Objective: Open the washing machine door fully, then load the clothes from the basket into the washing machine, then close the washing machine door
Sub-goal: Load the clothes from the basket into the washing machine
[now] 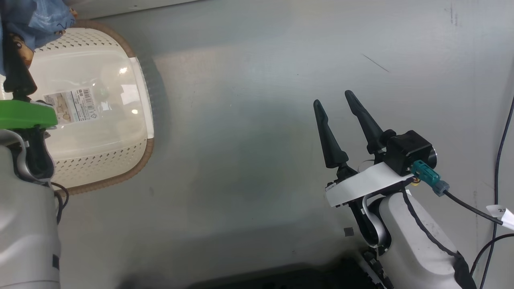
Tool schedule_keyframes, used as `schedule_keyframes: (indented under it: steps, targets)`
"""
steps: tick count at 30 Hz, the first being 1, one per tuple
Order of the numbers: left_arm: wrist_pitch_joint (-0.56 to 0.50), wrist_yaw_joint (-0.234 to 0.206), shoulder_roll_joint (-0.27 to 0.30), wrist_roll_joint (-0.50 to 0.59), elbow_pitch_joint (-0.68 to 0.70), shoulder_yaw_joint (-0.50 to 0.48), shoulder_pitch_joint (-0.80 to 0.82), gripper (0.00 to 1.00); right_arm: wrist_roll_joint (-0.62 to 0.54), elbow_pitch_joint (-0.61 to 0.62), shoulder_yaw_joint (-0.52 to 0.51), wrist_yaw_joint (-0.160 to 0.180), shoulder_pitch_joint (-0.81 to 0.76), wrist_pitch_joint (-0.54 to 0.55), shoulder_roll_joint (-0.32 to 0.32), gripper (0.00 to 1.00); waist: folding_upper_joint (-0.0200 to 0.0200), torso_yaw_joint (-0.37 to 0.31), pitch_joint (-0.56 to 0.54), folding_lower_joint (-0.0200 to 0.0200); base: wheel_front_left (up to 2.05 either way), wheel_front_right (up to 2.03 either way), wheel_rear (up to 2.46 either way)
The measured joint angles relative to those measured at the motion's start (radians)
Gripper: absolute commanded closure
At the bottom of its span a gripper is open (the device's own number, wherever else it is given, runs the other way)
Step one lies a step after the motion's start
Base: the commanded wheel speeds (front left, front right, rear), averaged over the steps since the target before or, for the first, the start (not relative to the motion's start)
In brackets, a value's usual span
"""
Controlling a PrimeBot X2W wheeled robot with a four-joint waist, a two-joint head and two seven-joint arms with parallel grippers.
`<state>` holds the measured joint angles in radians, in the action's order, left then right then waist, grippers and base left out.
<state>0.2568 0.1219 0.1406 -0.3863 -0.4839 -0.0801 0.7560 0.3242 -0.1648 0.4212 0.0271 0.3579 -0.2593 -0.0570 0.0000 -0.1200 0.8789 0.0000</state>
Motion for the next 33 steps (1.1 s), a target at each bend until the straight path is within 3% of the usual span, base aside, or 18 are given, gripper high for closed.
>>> schedule_keyframes:
  steps: [5, 6, 8, 23, 33]
  targets:
    - [0.0, 0.0, 0.018, 0.0, -0.035, 0.017, 0.045, 0.0, 0.0, 0.0, 0.0, 0.0, 0.001, 0.0, 0.0, 0.0, 0.0, 0.002, 0.006, 0.0, 0.0, 0.0, 0.0]
    - [0.0, 0.0, 0.019, -0.001, -0.039, 0.022, 0.052, 0.2, 0.0, 0.0, 0.001, 0.0, 0.002, 0.0, 0.0, 0.0, 0.0, 0.002, 0.007, 0.0, 0.0, 0.0, 0.0]
    - [0.0, 0.0, 0.019, -0.002, -0.041, 0.036, 0.06, 1.0, 0.001, -0.001, 0.001, -0.001, 0.003, 0.0, 0.0, 0.0, 0.0, 0.002, 0.007, 0.0, 0.0, 0.0, 0.0]
    - [0.0, 0.0, 0.029, 0.017, 0.059, 0.07, 0.037, 1.0, 0.001, -0.017, -0.023, -0.01, 0.015, 0.0, 0.0, 0.0, 0.0, 0.029, -0.041, 0.0, 0.0, 0.0, 0.0]
    - [0.0, 0.0, 0.038, 0.027, 0.166, 0.148, -0.033, 1.0, 0.005, -0.036, -0.025, -0.018, 0.014, 0.0, 0.0, 0.0, 0.0, 0.05, -0.094, 0.0, 0.0, 0.0, 0.0]
